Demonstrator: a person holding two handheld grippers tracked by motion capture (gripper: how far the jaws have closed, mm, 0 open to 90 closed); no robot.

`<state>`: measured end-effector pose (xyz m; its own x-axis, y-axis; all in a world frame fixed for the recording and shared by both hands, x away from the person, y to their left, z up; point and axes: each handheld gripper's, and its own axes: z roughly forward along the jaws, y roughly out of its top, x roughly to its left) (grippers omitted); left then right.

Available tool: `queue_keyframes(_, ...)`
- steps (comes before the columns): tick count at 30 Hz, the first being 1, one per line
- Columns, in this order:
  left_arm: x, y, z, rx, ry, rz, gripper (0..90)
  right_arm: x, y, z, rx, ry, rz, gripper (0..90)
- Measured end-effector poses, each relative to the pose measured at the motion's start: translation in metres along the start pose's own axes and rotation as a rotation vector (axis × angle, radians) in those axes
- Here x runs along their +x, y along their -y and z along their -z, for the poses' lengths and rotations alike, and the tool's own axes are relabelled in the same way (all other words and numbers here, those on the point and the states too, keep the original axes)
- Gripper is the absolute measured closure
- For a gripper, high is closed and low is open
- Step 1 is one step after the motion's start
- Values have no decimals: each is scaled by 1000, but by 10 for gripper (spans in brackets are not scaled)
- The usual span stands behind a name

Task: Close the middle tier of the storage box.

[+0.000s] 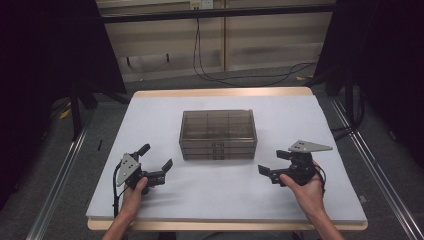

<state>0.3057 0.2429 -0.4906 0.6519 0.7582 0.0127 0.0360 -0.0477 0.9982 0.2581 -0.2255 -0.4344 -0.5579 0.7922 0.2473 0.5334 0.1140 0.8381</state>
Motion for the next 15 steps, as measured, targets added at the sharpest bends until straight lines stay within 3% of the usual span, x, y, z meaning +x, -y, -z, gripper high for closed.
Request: queue_keyframes(15,0,0,0,3,-1,0,8,-34,29,47,-10,117,-52,35)
